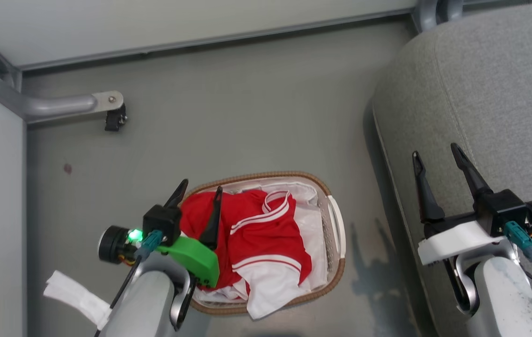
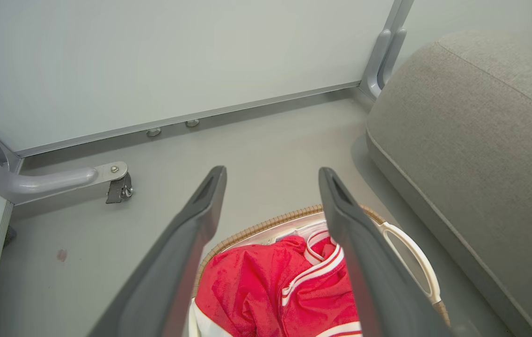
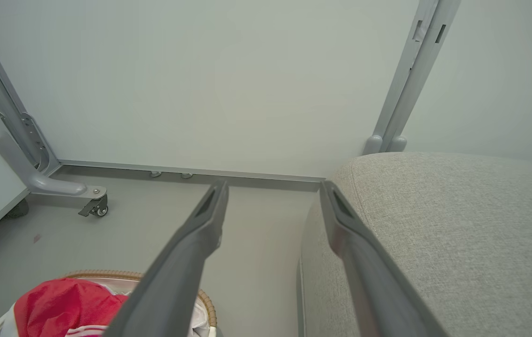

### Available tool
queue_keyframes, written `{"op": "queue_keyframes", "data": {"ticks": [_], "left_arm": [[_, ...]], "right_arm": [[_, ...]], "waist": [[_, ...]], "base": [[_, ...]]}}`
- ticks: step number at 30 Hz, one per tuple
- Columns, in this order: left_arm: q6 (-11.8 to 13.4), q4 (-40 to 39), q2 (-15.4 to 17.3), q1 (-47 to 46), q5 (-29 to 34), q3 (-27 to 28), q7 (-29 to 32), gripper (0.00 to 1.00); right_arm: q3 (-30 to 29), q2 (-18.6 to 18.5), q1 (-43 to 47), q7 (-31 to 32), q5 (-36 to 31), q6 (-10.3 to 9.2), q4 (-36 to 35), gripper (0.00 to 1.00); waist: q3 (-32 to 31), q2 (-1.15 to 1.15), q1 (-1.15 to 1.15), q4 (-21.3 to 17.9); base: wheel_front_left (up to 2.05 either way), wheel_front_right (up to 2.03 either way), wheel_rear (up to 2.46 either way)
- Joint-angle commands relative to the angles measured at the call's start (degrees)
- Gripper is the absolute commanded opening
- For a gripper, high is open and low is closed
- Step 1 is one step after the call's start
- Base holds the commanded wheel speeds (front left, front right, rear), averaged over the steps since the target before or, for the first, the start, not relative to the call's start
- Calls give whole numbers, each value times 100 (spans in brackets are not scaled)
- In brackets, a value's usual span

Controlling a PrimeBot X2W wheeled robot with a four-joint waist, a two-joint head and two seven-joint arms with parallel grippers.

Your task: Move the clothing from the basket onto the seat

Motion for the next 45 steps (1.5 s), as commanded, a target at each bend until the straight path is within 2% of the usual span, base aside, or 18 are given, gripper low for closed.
{"op": "queue_keyframes", "data": {"ticks": [1,8,16,22,32,33,34,35,36,37,45], "left_arm": [[-32,160,34,-334,98,-124,4,100],[-89,1100,39,-1488,339,-782,4,100],[-102,2141,68,-2257,346,-1508,4,100],[-103,2668,196,-2536,183,-1867,4,100],[-104,3516,291,-2872,-81,-1983,31,100],[-104,3557,277,-2872,-112,-2011,35,83],[-104,3597,254,-2855,-146,-2056,36,47],[-104,3623,235,-2831,-171,-2102,37,40],[-104,3644,217,-2798,-209,-2156,36,14],[-104,3657,210,-2771,-234,-2204,34,1],[-104,3394,123,-2472,-553,-2550,-9,0]], "right_arm": [[19,-20,-154,-28,51,0,-45,100],[289,-17,-741,-28,260,0,-229,100],[407,-14,-1195,-28,576,-1,-577,100],[492,-13,-1256,-28,849,-1,-682,100],[727,-14,-1227,-28,1072,-1,-704,100],[736,-15,-1230,-28,1085,-1,-699,100],[742,-15,-1230,-28,1098,-1,-694,100],[744,-15,-1226,-28,1103,-1,-689,100],[745,-15,-1216,-28,1108,-1,-683,100],[749,-15,-1206,-28,1106,-1,-673,100],[759,-17,-1095,-28,984,-1,-533,100]], "waist": [[954,0,-1,-352],[1918,0,-1,-801],[2719,0,-1,-1322],[3025,0,-1,-1598],[3205,0,-1,-1854],[3205,0,-1,-1867],[3199,0,-1,-1876],[3189,0,-1,-1878],[3173,0,-1,-1874],[3152,0,-1,-1866],[2740,0,-1,-1705]], "base": [[0,0,0],[0,0,0],[0,0,0],[0,0,0],[0,0,0],[0,0,0],[0,0,0],[0,0,0],[0,0,0],[0,0,0],[0,0,0]]}}
